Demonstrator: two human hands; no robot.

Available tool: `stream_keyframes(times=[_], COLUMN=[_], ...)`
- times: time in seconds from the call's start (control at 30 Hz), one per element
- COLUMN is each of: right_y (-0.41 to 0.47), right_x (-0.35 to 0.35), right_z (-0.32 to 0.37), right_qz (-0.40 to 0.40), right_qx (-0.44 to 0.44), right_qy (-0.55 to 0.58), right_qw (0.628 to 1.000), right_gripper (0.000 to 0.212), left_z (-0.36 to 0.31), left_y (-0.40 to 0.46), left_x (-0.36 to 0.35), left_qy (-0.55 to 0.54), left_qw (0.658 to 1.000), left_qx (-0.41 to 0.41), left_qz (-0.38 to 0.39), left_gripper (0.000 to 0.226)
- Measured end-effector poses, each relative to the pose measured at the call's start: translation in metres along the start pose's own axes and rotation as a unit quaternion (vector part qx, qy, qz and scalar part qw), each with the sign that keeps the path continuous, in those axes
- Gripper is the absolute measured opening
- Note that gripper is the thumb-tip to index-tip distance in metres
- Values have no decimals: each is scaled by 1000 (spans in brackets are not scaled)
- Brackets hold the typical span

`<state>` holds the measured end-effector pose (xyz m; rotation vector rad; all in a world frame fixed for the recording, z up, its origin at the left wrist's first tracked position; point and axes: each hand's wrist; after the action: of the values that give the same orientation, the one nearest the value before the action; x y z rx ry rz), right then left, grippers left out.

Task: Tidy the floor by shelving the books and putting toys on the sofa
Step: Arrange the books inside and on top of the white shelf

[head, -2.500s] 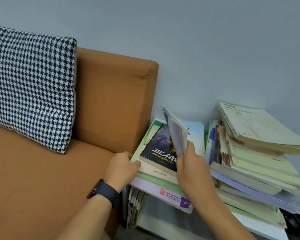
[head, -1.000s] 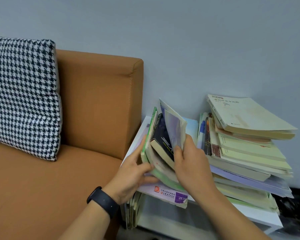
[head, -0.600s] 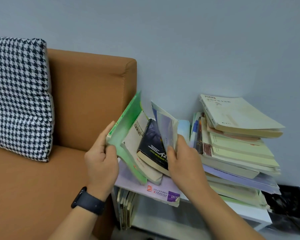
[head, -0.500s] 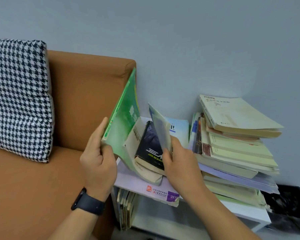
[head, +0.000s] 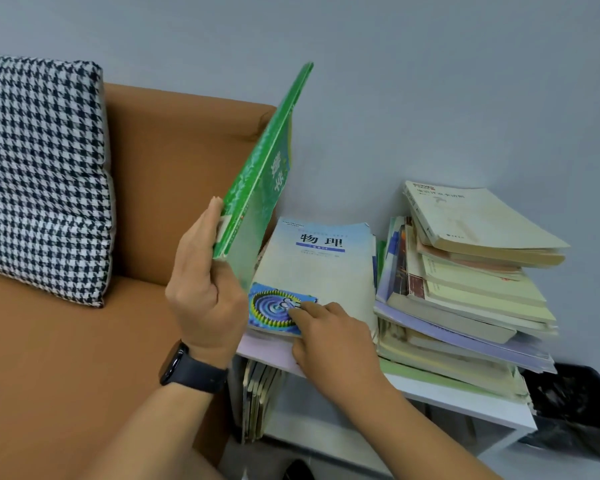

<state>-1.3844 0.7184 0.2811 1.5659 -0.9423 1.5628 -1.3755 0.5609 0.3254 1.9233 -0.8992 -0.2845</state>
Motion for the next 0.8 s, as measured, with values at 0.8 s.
stream_keyframes(times=[0.8], right_y=[-14], right_x=[19], right_z=[-2], right_qz=[87], right_qx=[-66], right_qy=[77], right_qw=[991], right_gripper=[71], left_z=[30], left_y=[-31], left_x=[-6], left_qy=[34], left_qw=[829], left_qx=[434], left_qz=[351], left_gripper=[77])
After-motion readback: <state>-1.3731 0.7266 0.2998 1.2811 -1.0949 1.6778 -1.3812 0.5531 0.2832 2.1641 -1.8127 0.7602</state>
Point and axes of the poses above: each hand's wrist, its own y-axis towards the middle knuckle, its own x-axis out of the back of the hand, z = x × y, and after that the axes turned 15 degrees about z, right-handed
